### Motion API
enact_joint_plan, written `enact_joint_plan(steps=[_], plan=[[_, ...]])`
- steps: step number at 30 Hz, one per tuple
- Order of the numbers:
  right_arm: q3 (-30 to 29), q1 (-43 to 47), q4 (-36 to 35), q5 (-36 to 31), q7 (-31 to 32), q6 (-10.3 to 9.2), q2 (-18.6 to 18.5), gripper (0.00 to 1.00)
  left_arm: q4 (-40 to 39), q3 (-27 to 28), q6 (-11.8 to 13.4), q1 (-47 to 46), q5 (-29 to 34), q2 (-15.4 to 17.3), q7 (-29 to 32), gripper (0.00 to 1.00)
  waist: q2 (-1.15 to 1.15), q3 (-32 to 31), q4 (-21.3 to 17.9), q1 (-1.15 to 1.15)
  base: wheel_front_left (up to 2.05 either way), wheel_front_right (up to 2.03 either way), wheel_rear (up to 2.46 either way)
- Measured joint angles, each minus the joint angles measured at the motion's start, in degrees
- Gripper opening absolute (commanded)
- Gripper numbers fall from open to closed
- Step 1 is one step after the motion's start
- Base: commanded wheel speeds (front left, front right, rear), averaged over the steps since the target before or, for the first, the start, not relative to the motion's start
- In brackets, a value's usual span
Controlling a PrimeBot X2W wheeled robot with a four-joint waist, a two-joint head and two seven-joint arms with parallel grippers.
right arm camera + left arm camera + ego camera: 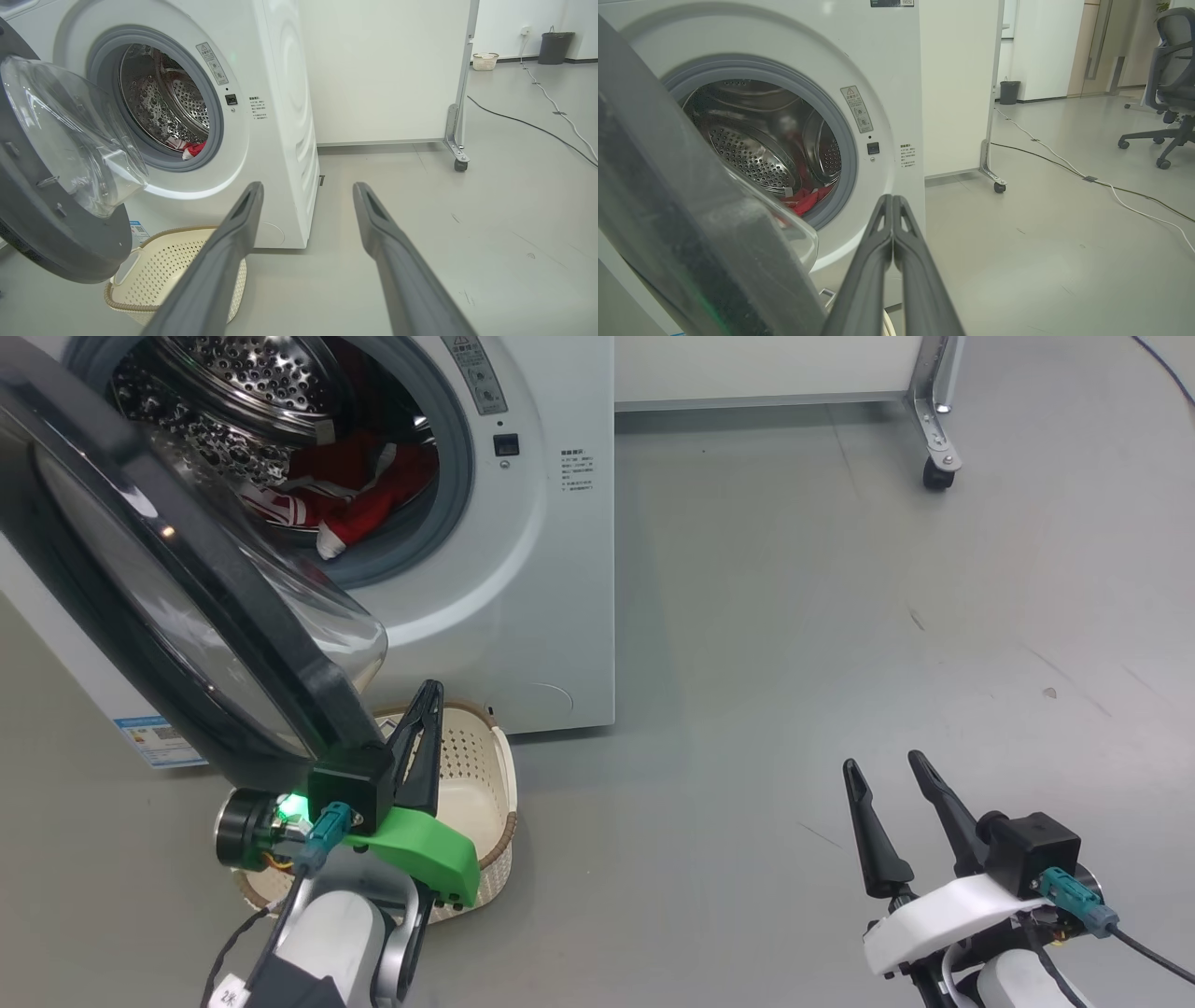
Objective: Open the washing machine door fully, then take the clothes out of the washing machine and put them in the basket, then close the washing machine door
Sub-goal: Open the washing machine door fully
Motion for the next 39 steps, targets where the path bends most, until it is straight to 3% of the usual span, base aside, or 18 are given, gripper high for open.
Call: enact_joint_plan(steps=[19,39], plan=[[-1.82,0.03,0.59,-0.91,0.0,0.49,0.62,1.0,9.73,5.65,0.01,0.31,-2.54,-0.03,0.15,0.0,0.0,0.19,-2.93,0.0,0.0,0.0,0.0],[-3.92,1.29,0.34,-1.08,0.0,0.51,0.93,1.0,13.57,4.56,0.0,-0.71,-4.5,-0.99,-1.98,0.0,0.0,-0.02,2.19,0.0,0.0,0.0,0.0]])
